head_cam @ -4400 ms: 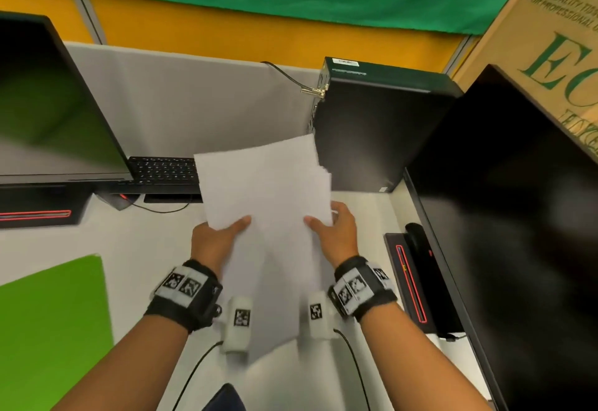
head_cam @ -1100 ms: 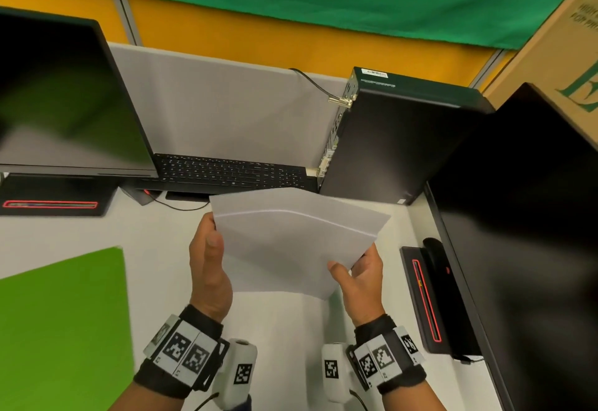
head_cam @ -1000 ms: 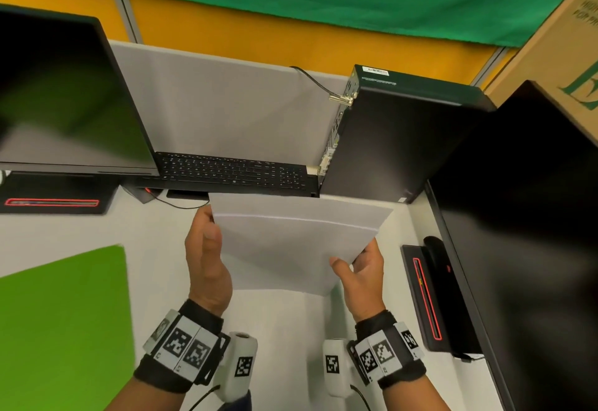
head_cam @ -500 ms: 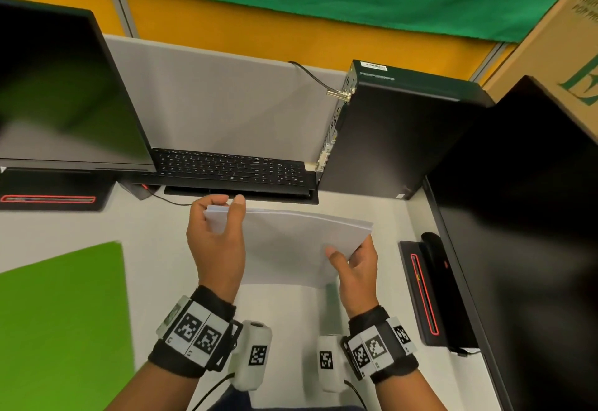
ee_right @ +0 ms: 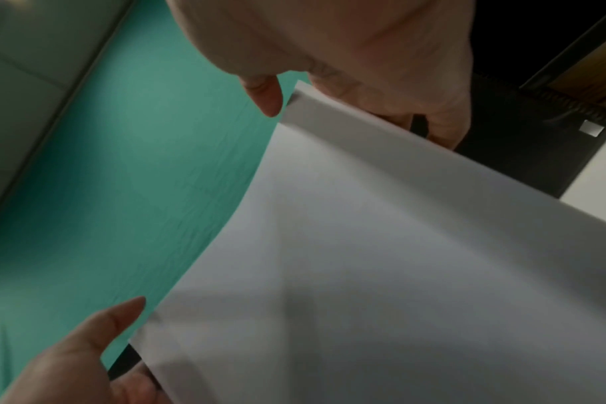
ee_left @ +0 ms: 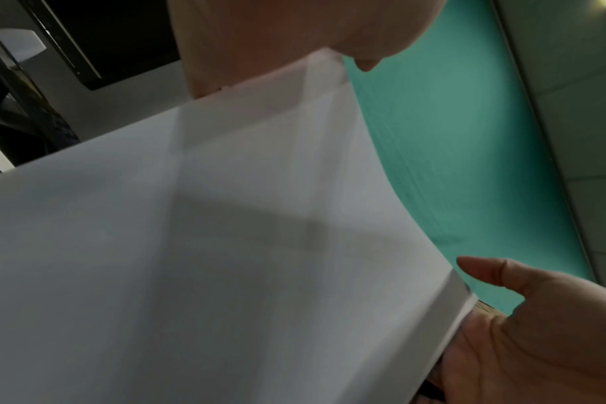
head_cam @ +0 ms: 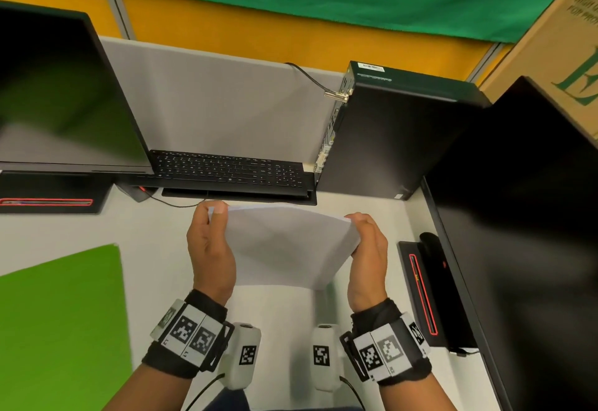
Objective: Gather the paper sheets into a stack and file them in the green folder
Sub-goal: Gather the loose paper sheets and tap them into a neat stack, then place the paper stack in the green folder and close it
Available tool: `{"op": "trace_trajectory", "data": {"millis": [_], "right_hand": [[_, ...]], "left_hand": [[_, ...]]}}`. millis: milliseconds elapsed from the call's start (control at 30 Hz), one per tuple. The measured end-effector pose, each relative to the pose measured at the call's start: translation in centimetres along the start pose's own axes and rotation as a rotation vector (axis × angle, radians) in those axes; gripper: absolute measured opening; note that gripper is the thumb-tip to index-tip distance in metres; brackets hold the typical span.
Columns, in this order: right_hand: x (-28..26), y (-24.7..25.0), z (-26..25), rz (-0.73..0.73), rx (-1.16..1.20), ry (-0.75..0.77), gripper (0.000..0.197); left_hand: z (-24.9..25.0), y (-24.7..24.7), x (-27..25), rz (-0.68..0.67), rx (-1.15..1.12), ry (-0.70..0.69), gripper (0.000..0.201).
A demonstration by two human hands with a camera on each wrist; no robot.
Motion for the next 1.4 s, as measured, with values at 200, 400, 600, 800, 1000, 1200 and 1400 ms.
{"op": "trace_trajectory", "data": {"millis": [200, 400, 600, 800, 1000, 1200, 1400], "right_hand": [[-0.2, -0.2, -0.5, -0.023, -0.036, 0.029, 0.019], [-1.4, -0.8, 2.5, -0.184, -0.081, -0.042, 0.031], [-2.4, -0.9, 4.4, -0.137, -0.31, -0.066, 0.05], [-2.7, -0.6, 6.1, -0.15, -0.364, -0.138, 0.056], [-3.2, -1.3, 9.4, -0.184, -0.506, -0.178, 0.066], [-4.2, -9.5, 10.0, -0.581, -0.672, -0.105, 0.051], [-7.5, -22.6, 12.7, -0.89, -0.57, -0.248, 0.051]], "left_hand": [[-0.2, -0.1, 0.1, -0.026, -0.043, -0.018, 0.027], [-2.8, 0.1, 0.0, -0.272, -0.05, 0.004, 0.022], [-5.2, 0.9, -0.4, -0.186, 0.206, 0.107, 0.033], [-6.8, 1.9, -1.4, -0.185, 0.207, 0.172, 0.034], [-9.9, 3.6, -3.0, -0.129, 0.203, 0.327, 0.037], [-8.4, 12.8, -1.2, -0.008, 0.229, 0.363, 0.032], [-8.5, 27.9, 0.2, 0.154, 0.296, 0.553, 0.025]]}}
Point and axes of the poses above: each hand's wrist, its own x-axis towards the middle knuckle, its own y-axis out of the back of the hand, z = x × y, the point moved 8 cm from there along x, towards the middle knuckle, and after that the axes turned 7 degrees about -z, right-handed, at the moved point
